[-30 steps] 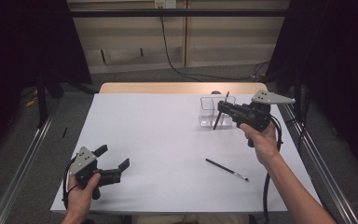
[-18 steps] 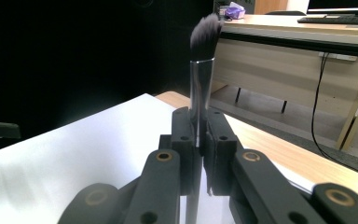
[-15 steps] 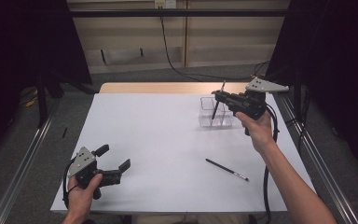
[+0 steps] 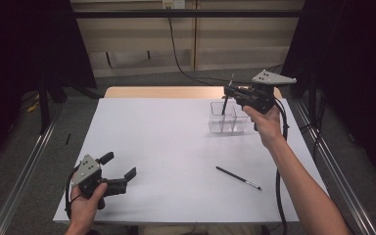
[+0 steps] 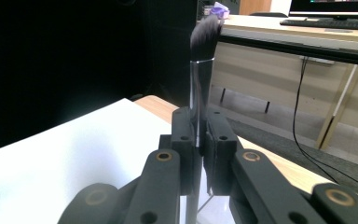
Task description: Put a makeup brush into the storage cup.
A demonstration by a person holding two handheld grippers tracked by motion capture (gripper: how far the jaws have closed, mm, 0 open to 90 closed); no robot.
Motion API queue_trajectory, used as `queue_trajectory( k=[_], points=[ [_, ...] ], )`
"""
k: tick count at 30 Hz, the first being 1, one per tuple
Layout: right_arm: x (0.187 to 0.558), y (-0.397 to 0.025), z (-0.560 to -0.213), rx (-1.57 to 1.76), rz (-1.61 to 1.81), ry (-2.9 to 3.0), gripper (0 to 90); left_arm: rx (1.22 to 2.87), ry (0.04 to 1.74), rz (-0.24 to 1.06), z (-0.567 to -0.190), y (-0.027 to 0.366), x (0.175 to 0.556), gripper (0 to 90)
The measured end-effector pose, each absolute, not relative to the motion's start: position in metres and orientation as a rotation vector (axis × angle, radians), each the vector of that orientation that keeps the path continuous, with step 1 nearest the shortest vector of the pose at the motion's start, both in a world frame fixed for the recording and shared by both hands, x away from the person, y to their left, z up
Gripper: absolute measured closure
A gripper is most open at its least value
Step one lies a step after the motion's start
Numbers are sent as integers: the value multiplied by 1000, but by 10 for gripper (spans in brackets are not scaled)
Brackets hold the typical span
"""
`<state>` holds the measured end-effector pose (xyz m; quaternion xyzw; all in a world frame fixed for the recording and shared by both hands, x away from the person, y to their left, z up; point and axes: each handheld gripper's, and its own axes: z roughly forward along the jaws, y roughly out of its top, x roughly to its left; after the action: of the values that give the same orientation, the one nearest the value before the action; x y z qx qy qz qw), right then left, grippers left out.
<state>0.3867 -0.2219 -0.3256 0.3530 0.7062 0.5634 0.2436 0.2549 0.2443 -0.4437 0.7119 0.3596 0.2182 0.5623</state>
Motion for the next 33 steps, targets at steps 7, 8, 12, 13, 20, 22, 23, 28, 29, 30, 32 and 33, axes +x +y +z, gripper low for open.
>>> queue_trajectory(
  k=[7,8,12,13,20,22,23,28,29,30,32,33],
  points=[
    [397,-225,-324,985,1521,1907,841,1680,851,505,-444,243,254,19],
    [400,-225,-323,994,1510,1901,841,1681,848,501,-444,243,254,19],
    [407,-223,-322,1004,1486,1895,841,1685,843,505,-443,244,254,19],
    [407,-223,-322,1004,1486,1895,841,1685,842,506,-443,244,254,19],
    [417,-219,-326,1021,1466,1893,841,1698,840,504,-444,244,255,19],
    [419,-218,-327,1032,1463,1892,841,1694,841,504,-444,244,255,19],
    [421,-217,-328,1032,1459,1893,841,1692,844,504,-444,244,255,19],
    [426,-214,-331,1043,1448,1899,841,1689,847,509,-443,245,255,19],
    [426,-214,-332,1043,1447,1904,841,1694,845,511,-443,245,255,19],
    [426,-214,-332,1044,1446,1907,841,1698,845,515,-443,246,255,19],
    [427,-214,-334,1049,1444,1908,841,1691,850,516,-443,246,256,19],
    [427,-214,-335,1052,1447,1910,841,1692,848,517,-443,247,256,19]
  ],
)
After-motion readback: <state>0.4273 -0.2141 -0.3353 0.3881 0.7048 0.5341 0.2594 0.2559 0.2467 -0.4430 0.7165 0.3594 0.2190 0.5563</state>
